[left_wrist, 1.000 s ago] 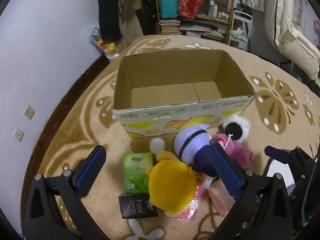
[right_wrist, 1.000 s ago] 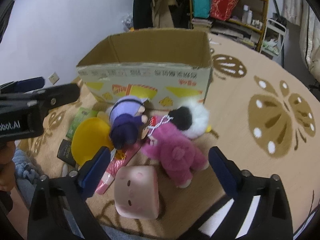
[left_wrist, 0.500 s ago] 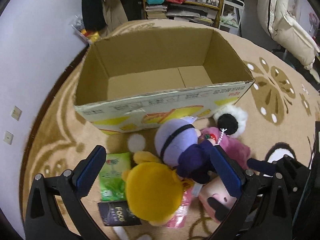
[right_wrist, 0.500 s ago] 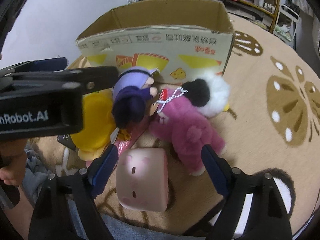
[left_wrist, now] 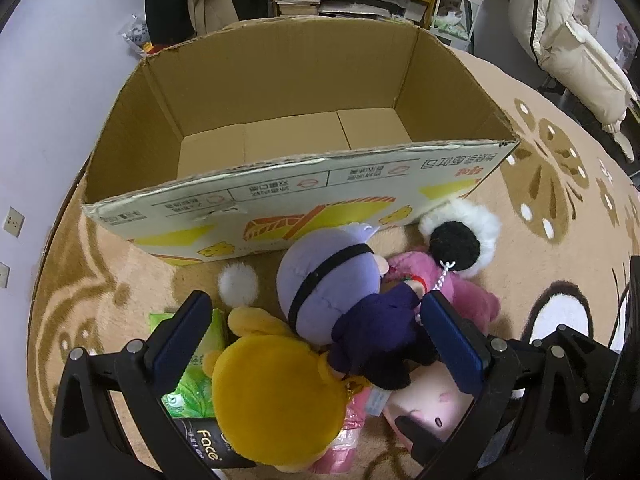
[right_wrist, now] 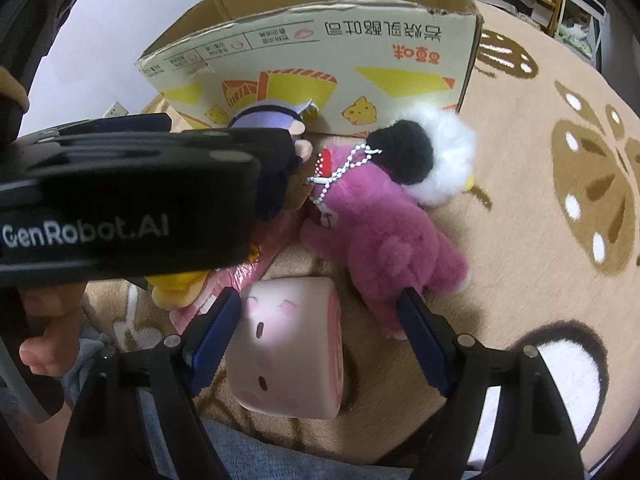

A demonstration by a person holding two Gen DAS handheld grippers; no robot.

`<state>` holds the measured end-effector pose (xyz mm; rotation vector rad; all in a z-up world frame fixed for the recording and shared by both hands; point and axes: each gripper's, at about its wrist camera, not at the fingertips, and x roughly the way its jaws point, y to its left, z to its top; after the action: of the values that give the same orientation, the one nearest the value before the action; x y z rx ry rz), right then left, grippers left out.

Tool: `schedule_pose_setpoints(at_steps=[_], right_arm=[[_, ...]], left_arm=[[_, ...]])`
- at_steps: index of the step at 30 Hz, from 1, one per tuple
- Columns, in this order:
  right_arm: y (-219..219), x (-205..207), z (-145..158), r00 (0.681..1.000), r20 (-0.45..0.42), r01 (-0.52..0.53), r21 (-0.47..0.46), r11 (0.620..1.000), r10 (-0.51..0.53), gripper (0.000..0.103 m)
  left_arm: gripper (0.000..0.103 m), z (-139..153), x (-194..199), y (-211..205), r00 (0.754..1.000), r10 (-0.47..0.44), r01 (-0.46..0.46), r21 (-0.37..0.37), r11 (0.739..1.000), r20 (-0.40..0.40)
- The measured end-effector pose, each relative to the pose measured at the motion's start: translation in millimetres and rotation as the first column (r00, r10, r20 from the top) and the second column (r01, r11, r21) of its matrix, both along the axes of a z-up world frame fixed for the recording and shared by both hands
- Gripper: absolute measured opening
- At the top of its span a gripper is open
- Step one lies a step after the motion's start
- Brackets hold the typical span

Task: Organize soft objects
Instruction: 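Close left tool on the lavender-haired doll while right tool closes on the pink cube plush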

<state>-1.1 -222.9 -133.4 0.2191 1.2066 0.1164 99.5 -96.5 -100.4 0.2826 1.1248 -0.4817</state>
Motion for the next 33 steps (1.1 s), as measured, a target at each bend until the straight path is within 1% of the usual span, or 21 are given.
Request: schedule_pose_setpoints(at_steps=[3, 8, 11, 12, 13, 15, 19, 24, 27, 28, 29, 33], right_arm=[[-1.1, 5.0, -1.8, 1.000, 0.004, -0.006, -0.005, 1.000, 0.006, 0.085], [-0.8, 3.6, -1.1, 1.000, 0.000, -0.002, 0.016, 1.000, 0.002, 0.085], [-0.8, 4.2, -1.4, 1.000, 0.000, -0.005, 0.012, 1.000, 0.005, 0.085], [-0.2, 5.1, -2.2, 1.000, 0.001, -0.010, 0.005, 1.000, 0.010, 0.085], [0.9, 4.4, -2.2, 1.000, 0.002, -0.012, 0.002, 1.000, 0.012, 0.085], [2.9, 4.0, -2.3, 1.000, 0.003, -0.014, 0.000, 1.000, 0.014, 0.085], [0.0, 1.0, 0.5, 1.000, 0.006, 0.001, 0.027, 1.000, -0.002, 0.085], [-1.7, -0.4, 3.1, 1.000, 0.011, 0.001, 0.021, 1.000, -0.001, 0.085], [0.2, -1.4, 5.1, 1.000, 0.012, -0.002, 0.017, 1.000, 0.002, 0.085], [0.9, -2.5, 4.9, 1.000, 0.011, -0.003, 0.017, 1.000, 0.003, 0.085], [1.0, -3.5, 4.6, 1.000, 0.009, -0.004, 0.019, 1.000, 0.004, 0.085], [6.9, -3.6, 3.9, 1.000, 0.000, -0.011, 0.013, 1.000, 0.011, 0.085]], left_arm=[[0.103, -3.3, 2.5, -0.8, 1.000, 0.005, -0.005, -0.013, 1.000, -0.011], [0.103, -13.1, 5.2, -7.7, 0.999, -0.002, 0.002, -0.013, 1.000, -0.037], [0.103, -16.6, 4.4, -10.9, 1.000, -0.010, 0.010, 0.002, 1.000, -0.027], [0.103, -17.2, 4.3, -11.2, 1.000, -0.006, 0.006, 0.010, 1.000, 0.001], [0.102, -17.9, 4.4, -11.0, 1.000, -0.006, 0.006, 0.007, 1.000, -0.002], [0.098, -19.2, 4.4, -9.3, 1.000, -0.006, 0.006, -0.001, 1.000, -0.020], [0.095, -22.0, 4.5, -11.5, 0.998, -0.011, 0.011, -0.004, 1.000, -0.061], [0.095, -22.6, 1.1, -17.5, 0.999, -0.013, 0.014, 0.005, 1.000, -0.041], [0.089, -32.6, -1.3, -22.1, 0.997, -0.033, 0.036, 0.041, 0.999, -0.067], [0.088, -34.9, -3.1, -25.4, 0.997, -0.040, 0.043, 0.055, 0.998, -0.064], [0.084, -34.6, -4.7, -27.3, 0.997, -0.050, 0.053, 0.058, 0.997, -0.056], [0.078, -32.8, -8.0, -31.0, 0.997, -0.061, 0.064, 0.049, 0.997, -0.056]])
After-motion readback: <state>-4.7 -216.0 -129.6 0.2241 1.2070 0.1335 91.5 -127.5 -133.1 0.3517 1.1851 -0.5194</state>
